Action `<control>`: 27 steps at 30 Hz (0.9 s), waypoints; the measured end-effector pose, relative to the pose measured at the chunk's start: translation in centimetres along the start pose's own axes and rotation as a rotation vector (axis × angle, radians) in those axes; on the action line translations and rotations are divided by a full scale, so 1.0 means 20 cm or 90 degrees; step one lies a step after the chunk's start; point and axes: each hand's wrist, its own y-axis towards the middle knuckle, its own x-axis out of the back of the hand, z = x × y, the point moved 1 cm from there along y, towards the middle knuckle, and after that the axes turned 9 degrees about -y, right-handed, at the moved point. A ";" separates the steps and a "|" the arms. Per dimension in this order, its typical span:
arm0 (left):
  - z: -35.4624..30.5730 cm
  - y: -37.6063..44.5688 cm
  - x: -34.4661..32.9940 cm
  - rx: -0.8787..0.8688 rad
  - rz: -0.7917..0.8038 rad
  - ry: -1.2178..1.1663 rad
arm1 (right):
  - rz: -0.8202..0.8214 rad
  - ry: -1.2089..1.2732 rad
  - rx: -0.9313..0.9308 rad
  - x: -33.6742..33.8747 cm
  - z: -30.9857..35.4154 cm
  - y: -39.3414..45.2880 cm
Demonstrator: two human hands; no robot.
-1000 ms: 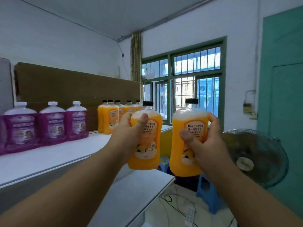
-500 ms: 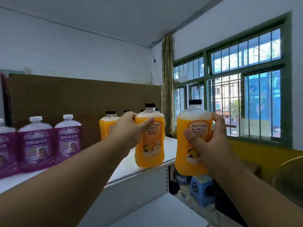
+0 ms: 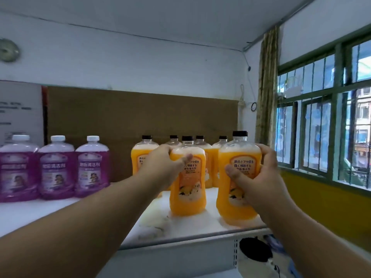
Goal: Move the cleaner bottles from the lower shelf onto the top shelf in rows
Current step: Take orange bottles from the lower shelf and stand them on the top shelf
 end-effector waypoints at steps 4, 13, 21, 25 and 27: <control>-0.02 -0.05 0.01 -0.191 -0.059 0.089 | 0.047 0.058 0.017 -0.05 -0.08 0.10; -0.01 -0.03 -0.06 -0.304 -0.051 0.409 | 0.125 0.100 0.011 -0.09 -0.18 0.14; 0.06 0.12 -0.10 -0.332 -0.082 0.551 | 0.186 -0.046 0.074 -0.03 -0.21 0.17; 0.10 0.17 -0.10 -0.355 -0.097 0.613 | 0.220 -0.076 0.069 -0.01 -0.21 0.18; 0.11 0.20 -0.10 -0.347 -0.102 0.635 | 0.212 -0.084 0.062 -0.02 -0.20 0.19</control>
